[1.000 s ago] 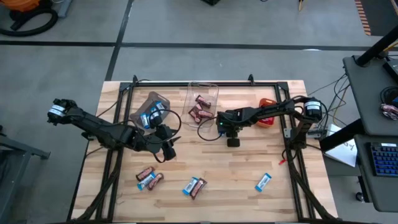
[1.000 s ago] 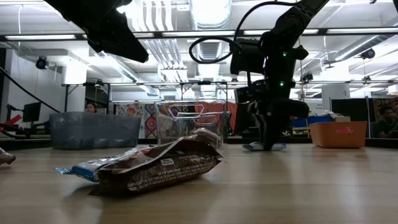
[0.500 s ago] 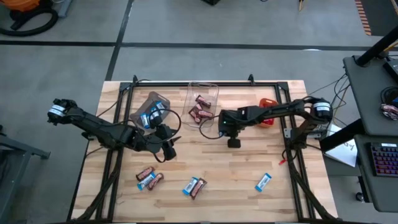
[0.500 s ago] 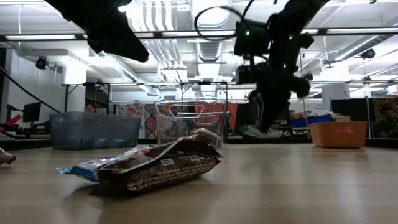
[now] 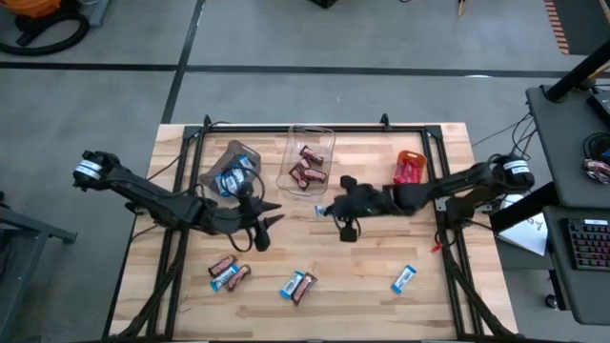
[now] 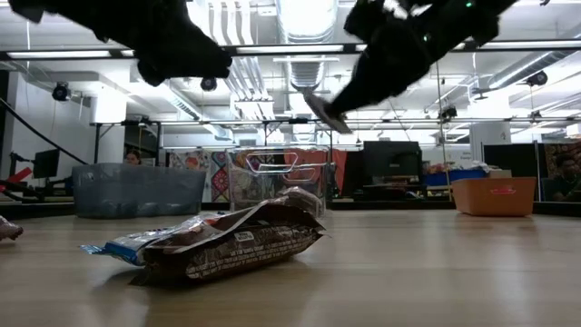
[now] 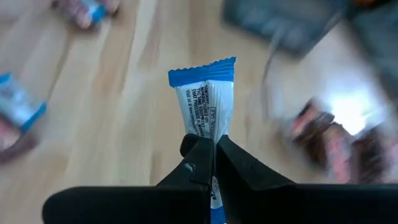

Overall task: Sort candy
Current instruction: Put the blue chocolate into the black bin, then put the brown chocolate into the transparent bin

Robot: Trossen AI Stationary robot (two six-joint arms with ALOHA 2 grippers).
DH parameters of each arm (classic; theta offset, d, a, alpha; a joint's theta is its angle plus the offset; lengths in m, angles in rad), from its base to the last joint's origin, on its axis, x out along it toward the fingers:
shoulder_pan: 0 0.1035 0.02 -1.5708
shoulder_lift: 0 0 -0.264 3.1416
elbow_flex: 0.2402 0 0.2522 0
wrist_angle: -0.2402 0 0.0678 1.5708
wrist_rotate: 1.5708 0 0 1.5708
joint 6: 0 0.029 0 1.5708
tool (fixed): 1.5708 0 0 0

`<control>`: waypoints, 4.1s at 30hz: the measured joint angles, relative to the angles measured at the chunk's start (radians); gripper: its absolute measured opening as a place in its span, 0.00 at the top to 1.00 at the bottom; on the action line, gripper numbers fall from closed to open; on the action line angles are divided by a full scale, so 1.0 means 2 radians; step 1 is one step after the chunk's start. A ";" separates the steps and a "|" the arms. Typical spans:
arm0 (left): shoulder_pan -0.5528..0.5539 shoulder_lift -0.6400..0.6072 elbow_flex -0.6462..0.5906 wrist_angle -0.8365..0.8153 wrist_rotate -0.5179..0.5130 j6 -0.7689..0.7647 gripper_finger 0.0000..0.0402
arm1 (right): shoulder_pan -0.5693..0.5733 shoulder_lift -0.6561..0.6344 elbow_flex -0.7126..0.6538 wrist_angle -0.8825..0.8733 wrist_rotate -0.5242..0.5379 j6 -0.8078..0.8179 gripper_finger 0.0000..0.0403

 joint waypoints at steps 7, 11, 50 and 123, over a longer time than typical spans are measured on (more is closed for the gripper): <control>0.000 0.000 -0.093 0.248 0.013 0.062 0.70 | 0.065 0.027 -0.021 0.187 0.192 -0.054 0.98; 0.000 0.009 -0.117 0.346 0.028 0.099 0.70 | 0.070 0.057 -0.008 0.252 0.211 -0.074 0.98; 0.005 0.206 0.008 0.430 -0.145 0.180 0.94 | 0.080 0.130 0.075 0.239 0.303 -0.133 0.98; 0.212 -0.030 0.090 -0.548 0.007 -0.179 0.70 | 0.079 0.046 0.076 -0.041 0.307 0.179 0.47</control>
